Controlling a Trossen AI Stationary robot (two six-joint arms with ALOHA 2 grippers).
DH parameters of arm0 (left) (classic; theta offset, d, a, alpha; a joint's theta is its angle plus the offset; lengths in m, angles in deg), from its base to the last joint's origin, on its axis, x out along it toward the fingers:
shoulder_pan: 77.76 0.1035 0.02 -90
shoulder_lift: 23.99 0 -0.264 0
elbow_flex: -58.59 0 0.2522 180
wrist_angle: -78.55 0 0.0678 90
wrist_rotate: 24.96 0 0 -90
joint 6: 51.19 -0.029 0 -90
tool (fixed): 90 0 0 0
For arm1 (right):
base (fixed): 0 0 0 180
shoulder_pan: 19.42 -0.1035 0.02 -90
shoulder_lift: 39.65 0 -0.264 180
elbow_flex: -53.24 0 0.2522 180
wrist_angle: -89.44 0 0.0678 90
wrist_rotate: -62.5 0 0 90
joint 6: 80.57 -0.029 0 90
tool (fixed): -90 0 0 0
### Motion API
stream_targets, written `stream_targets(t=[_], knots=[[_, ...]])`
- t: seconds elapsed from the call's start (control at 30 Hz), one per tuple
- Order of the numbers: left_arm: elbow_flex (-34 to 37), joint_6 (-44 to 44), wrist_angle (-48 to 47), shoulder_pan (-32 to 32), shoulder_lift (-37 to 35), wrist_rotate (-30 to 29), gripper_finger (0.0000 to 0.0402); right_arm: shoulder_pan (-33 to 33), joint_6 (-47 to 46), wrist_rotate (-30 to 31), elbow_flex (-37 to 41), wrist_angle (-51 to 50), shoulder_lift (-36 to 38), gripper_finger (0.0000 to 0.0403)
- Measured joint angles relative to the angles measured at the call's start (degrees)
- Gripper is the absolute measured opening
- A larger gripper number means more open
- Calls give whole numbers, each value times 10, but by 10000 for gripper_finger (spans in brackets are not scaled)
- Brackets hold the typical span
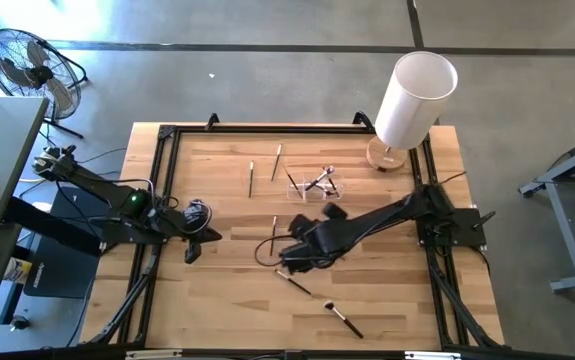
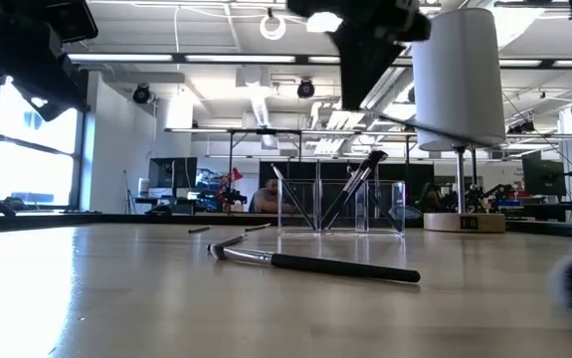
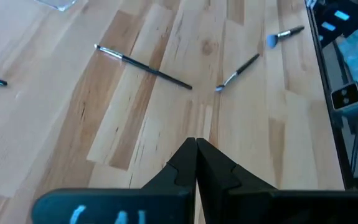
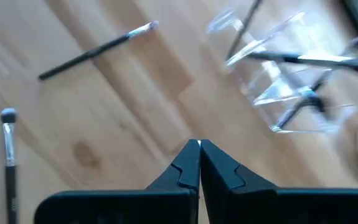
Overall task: Put items in baskets/containers
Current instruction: Put the eyeshadow brush into the right section of the transparent organizer
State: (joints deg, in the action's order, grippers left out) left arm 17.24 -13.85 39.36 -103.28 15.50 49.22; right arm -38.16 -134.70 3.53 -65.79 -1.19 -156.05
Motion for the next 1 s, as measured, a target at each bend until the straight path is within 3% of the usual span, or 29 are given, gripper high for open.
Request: stream_targets(t=[0.07, 0.23, 0.37, 0.47, 0.57, 0.7, 0.77, 0.83, 1.0], knots=[[0, 0, 9, 0, 0, -11, 0, -1, -10, 2, 59, 20, 47, 0], [0, 0, 30, 0, 0, -39, 0, 1, -59, 5, 289, 158, 217, 0], [0, 0, 32, 0, 0, -68, 0, 19, -58, 49, 458, 282, 377, 0], [0, 0, 34, 0, 0, -107, 0, 62, 40, 80, 571, 456, 488, 0], [0, 0, 49, 0, 0, -153, 0, 132, 193, 48, 678, 700, 569, 0], [0, 0, 65, 0, 0, -200, 0, 237, 345, -40, 789, 994, 609, 0], [0, 0, 75, 0, 0, -211, 0, 282, 408, -79, 821, 1085, 609, 0], [0, 0, 94, 0, 0, -225, 0, 321, 450, -117, 838, 1130, 598, 0], [0, 0, 126, 0, 2, -285, 0, 393, 484, -228, 841, 1127, 556, 0]])
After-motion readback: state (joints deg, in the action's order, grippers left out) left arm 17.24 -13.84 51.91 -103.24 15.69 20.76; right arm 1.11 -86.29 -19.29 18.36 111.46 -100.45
